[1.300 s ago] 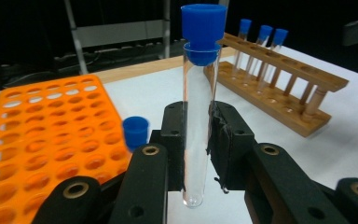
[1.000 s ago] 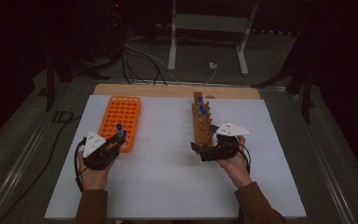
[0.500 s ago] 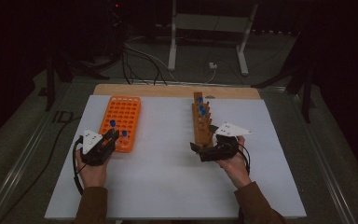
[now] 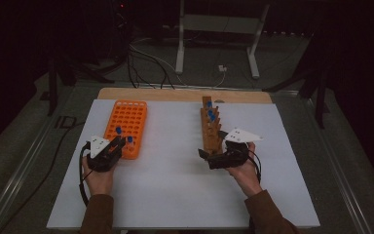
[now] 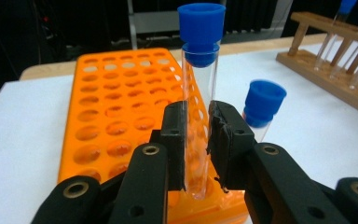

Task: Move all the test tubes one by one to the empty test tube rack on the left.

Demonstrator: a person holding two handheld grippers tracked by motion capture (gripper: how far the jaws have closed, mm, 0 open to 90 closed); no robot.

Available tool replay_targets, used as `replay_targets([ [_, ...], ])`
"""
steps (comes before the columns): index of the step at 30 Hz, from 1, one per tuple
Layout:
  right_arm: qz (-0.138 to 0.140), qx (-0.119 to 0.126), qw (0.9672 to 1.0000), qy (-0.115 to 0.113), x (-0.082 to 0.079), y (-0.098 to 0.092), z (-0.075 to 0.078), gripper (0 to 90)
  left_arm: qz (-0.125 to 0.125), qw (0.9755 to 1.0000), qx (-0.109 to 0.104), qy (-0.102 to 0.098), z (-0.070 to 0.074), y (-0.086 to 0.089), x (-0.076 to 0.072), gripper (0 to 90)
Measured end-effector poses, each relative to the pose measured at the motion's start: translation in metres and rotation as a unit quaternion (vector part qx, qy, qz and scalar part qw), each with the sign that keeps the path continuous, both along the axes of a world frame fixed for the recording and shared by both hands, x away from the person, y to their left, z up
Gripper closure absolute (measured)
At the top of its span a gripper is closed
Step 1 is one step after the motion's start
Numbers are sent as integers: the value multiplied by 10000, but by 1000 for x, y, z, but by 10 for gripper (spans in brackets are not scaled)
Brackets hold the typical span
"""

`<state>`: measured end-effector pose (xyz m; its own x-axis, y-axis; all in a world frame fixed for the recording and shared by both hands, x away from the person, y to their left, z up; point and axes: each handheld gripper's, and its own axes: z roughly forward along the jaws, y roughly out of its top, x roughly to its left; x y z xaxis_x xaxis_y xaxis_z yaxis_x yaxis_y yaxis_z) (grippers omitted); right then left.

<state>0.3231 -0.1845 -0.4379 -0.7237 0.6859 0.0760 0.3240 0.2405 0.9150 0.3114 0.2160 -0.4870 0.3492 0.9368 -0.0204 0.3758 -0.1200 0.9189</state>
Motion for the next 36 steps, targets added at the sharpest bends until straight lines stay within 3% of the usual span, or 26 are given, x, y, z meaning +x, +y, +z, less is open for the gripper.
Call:
replay_targets([
  [4,7,1,10000,8,0,1,0,1,-1,9995,246,215,-3,-4,2,763],
  [11,28,-23,10000,14,0,1,-1,1,-37,9984,386,412,-6,-6,4,772],
  [23,55,-49,10000,43,0,3,-3,1,-76,9963,529,666,-10,-7,5,774],
  [32,65,-48,9999,61,0,3,-3,1,-83,9963,493,700,-10,-5,3,772],
  [36,73,-47,9999,51,0,3,-3,1,-38,9963,442,735,-9,-5,3,727],
])
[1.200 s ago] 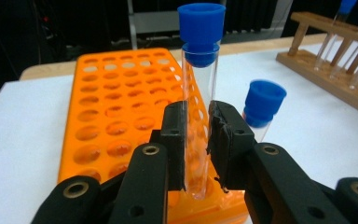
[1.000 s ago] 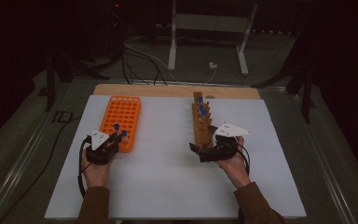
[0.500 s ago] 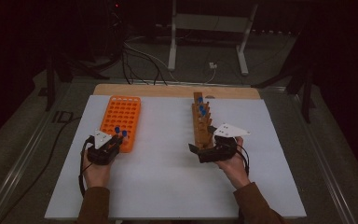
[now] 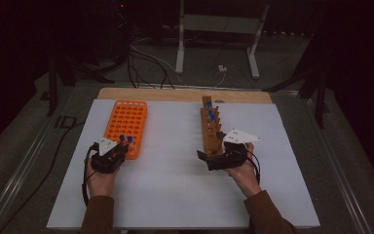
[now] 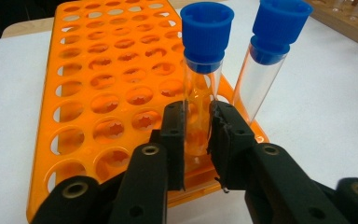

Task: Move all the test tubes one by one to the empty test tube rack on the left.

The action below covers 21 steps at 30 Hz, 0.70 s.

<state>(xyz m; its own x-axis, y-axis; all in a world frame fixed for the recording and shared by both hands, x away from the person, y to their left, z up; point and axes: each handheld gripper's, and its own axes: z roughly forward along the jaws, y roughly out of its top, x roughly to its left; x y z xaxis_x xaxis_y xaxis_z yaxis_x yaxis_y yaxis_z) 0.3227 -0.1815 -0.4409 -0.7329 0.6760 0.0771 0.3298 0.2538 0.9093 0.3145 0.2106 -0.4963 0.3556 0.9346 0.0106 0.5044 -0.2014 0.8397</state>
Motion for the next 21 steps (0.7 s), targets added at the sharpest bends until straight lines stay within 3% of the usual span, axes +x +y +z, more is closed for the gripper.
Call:
replay_targets([
  [7,-7,13,10000,16,0,0,0,1,34,9998,-215,-15,5,8,-6,588],
  [15,-34,15,10000,1,1,0,1,2,-253,9975,-525,-401,15,9,-18,347],
  [21,-96,-27,9999,30,5,1,3,2,-451,9956,-677,-465,17,2,-19,246],
])
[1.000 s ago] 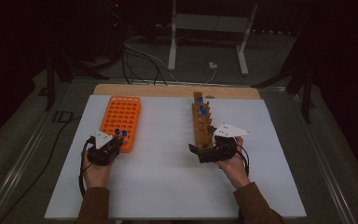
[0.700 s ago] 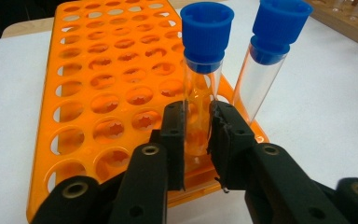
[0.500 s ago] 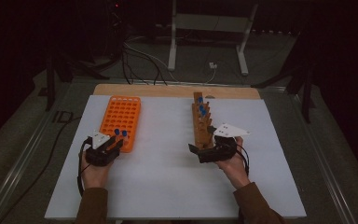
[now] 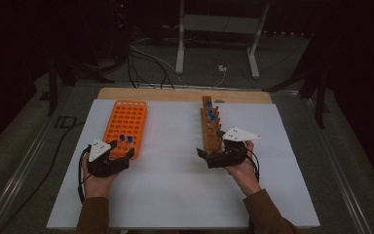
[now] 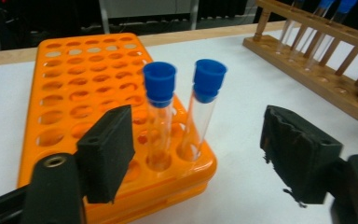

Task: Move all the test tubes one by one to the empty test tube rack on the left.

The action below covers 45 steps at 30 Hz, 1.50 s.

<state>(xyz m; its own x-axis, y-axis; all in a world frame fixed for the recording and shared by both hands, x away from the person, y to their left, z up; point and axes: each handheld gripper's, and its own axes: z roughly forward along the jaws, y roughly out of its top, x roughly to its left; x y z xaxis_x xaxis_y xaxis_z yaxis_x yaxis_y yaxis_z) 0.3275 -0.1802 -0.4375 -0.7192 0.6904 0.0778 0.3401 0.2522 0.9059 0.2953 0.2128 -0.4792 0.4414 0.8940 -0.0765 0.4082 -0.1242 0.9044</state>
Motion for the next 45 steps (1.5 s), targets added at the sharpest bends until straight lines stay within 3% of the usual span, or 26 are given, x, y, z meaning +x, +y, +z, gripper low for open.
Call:
replay_targets([
  [8,-187,-111,9998,7,17,-1,4,2,172,9998,-95,8,3,-3,-1,19],
  [14,-450,-79,9989,137,40,-4,6,36,130,9998,-146,-1,3,-4,-2,11],
  [18,-580,-194,9979,210,55,-4,3,58,114,9997,-202,65,2,-4,0,11],
  [21,-758,-282,9963,306,66,-4,-2,83,134,9996,-256,-4,3,-4,-2,10],
  [24,-896,-287,9949,363,75,-5,-5,188,125,9995,-298,-24,4,-4,-3,10],
  [28,-994,-364,9937,374,83,-4,-8,446,136,9994,-311,-25,3,-5,-2,11],
  [33,-1150,-365,9913,534,89,-4,-16,621,155,9995,-276,-39,4,-5,-3,11],
  [37,-1207,-364,9903,587,93,-4,-20,722,161,9995,-271,-42,3,-5,-3,11],
  [45,-1300,-439,9894,486,95,1,-23,746,134,9996,-238,-29,3,-7,-3,11],
])
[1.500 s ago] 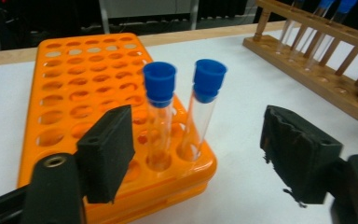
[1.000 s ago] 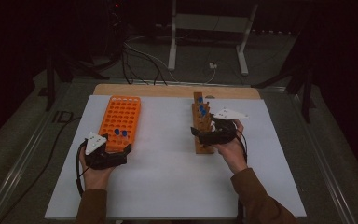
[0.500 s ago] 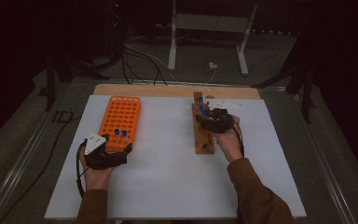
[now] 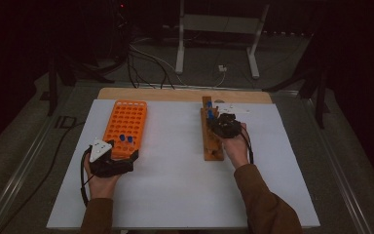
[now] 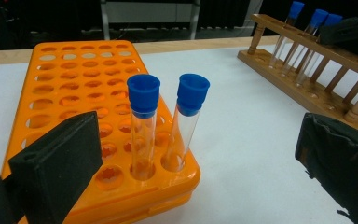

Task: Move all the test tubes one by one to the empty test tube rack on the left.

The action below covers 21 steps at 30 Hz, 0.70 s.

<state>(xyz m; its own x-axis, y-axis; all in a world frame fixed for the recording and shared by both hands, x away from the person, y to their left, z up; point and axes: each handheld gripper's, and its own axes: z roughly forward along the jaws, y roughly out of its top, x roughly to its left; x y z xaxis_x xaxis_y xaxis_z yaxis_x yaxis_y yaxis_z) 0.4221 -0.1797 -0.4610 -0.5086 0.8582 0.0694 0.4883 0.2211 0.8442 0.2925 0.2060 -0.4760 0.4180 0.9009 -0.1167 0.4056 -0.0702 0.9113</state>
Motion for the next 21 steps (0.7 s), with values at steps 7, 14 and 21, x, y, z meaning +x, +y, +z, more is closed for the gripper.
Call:
replay_targets([
  [7,-52,-108,9999,-99,-2,4,-1,770,9,10000,5,5,0,0,0,11],
  [14,-81,57,9998,-159,-5,0,1,774,-28,10000,9,-8,0,-1,0,11],
  [21,-50,118,9993,-352,-11,-4,13,773,-58,10000,9,-33,0,-2,-1,11],
])
